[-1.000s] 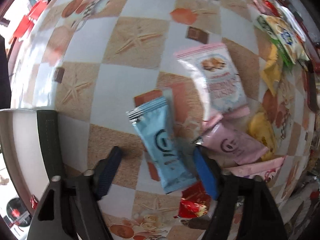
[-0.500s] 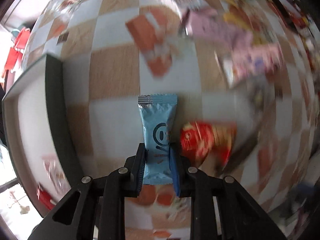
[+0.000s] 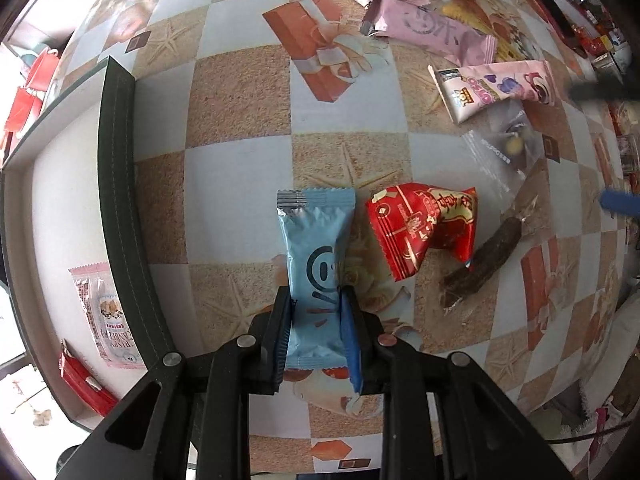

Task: Organize snacks
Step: 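Return to the table and grasp the blue wrapped bar with the left tool, then grasp the pink tube snack with the right tool while the left tool holds the blue bar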

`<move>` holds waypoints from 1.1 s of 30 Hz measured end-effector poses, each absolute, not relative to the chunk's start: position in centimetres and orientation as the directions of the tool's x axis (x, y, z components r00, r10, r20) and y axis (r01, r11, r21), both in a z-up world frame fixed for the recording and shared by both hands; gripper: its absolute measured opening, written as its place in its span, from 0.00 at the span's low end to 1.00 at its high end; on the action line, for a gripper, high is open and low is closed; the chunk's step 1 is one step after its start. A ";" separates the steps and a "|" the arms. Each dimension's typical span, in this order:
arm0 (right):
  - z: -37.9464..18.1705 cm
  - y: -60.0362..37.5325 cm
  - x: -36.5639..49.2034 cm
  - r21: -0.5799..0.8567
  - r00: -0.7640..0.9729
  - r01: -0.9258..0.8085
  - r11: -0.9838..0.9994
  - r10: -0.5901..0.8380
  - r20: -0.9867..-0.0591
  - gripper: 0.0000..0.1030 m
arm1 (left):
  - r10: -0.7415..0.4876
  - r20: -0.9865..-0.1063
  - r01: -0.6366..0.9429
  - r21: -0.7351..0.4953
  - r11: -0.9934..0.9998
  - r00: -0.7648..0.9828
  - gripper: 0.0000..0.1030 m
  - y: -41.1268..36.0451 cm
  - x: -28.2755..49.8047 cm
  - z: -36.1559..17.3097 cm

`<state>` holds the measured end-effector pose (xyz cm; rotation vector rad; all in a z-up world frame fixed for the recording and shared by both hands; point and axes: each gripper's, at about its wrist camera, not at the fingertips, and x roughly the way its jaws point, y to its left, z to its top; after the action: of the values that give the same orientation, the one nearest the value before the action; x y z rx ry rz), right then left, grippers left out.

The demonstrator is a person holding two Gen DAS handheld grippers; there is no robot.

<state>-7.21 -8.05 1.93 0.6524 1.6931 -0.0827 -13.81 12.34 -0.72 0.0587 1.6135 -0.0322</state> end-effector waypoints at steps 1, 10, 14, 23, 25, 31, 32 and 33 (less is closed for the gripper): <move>1.6 -7.7 -6.5 0.308 -0.070 0.480 0.821 0.385 -0.920 1.00 | 0.019 -0.999 0.060 0.016 0.998 -0.043 0.26 12.3 -13.8 -0.7; -1.1 -3.7 -3.1 0.281 -0.056 0.519 0.807 0.360 -0.931 0.81 | 0.029 -0.999 0.068 0.027 0.997 -0.025 0.27 11.9 -14.7 -0.2; -0.7 -2.5 -3.0 0.305 -0.072 0.428 0.850 0.369 -0.927 0.29 | 0.039 -0.999 0.076 0.037 0.996 -0.027 0.27 11.5 -14.7 -0.2; -1.6 -5.6 -8.2 0.347 -0.118 0.413 0.842 0.427 -0.897 0.32 | 0.062 -0.998 0.064 0.061 0.996 -0.014 0.35 11.3 -14.7 -0.2; -1.7 -5.6 -7.7 0.340 -0.113 0.418 0.842 0.420 -0.901 0.47 | 0.085 -0.996 0.062 0.084 0.995 -0.013 0.43 11.2 -14.7 -0.3; -0.9 -2.5 -5.7 0.244 -0.124 0.302 0.921 0.292 -0.948 0.62 | 0.079 -0.997 0.019 0.079 0.997 -0.025 0.53 11.9 -14.5 -0.4; -0.7 -2.3 -5.7 0.204 -0.134 0.272 0.940 0.247 -0.960 0.41 | 0.075 -0.997 0.018 0.075 0.997 -0.028 0.53 12.0 -14.5 -0.5; -0.6 -1.9 -5.8 0.172 -0.138 0.246 0.954 0.211 -0.968 0.35 | 0.070 -0.997 0.018 0.069 0.997 -0.031 0.49 12.0 -14.5 -0.5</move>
<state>-5.79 -1.87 -0.59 0.3451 1.7209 -0.0315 -14.47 11.98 -0.48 0.0680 1.6022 0.0414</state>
